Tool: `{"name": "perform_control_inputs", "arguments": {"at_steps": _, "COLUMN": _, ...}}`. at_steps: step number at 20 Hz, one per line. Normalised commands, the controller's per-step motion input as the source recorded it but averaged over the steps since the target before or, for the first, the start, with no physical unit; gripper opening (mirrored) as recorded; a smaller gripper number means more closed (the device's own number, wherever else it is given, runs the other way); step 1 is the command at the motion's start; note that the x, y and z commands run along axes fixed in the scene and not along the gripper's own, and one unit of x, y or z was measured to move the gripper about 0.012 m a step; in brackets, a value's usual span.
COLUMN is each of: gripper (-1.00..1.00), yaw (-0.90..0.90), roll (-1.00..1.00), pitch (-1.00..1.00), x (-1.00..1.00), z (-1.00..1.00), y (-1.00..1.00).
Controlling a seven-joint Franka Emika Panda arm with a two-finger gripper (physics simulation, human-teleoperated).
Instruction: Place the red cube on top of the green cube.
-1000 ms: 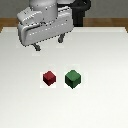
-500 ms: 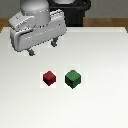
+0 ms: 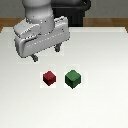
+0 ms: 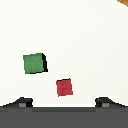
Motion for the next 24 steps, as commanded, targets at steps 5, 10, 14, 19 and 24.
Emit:
{"name": "perform_control_inputs", "arguments": {"at_steps": 5, "gripper": 1.0, "yaw": 0.0, "roll": 0.0, "pitch": 0.0, "x": 0.0, "z": -0.8, "y": 0.0}}
{"name": "perform_control_inputs", "arguments": {"at_steps": 10, "gripper": 1.0, "yaw": 0.0, "roll": 0.0, "pitch": 0.0, "x": 0.0, "z": -1.0, "y": 0.0}}
{"name": "perform_control_inputs", "arguments": {"at_steps": 14, "gripper": 1.0, "yaw": 0.0, "roll": 0.0, "pitch": 0.0, "x": 0.0, "z": -0.75, "y": 0.0}}
{"name": "perform_control_inputs", "arguments": {"at_steps": 19, "gripper": -1.0, "yaw": 0.0, "roll": 0.0, "pitch": 0.0, "x": 0.0, "z": 0.0, "y": 0.0}}
{"name": "perform_control_inputs", "arguments": {"at_steps": 24, "gripper": -1.0, "yaw": 0.0, "roll": 0.0, "pitch": 0.0, "x": 0.0, "z": 0.4, "y": 0.0}}
